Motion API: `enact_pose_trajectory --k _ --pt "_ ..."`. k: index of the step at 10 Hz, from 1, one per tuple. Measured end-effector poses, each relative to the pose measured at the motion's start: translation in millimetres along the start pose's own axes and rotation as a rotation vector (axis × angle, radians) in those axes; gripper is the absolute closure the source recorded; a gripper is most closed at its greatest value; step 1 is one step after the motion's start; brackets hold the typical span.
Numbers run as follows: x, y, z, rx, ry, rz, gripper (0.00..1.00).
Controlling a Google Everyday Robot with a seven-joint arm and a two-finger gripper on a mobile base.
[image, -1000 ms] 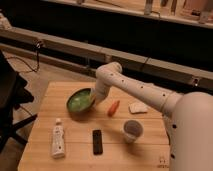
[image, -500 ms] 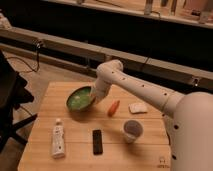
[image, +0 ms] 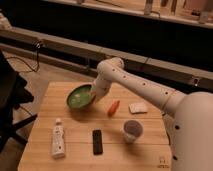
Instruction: Pick up the ceramic bowl
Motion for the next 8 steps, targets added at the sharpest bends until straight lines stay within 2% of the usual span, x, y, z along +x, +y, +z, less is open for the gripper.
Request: enact_pose_trajectory --k 8 --pt "6.0 -4.4 -15.9 0.004 0.002 0.0 0.84"
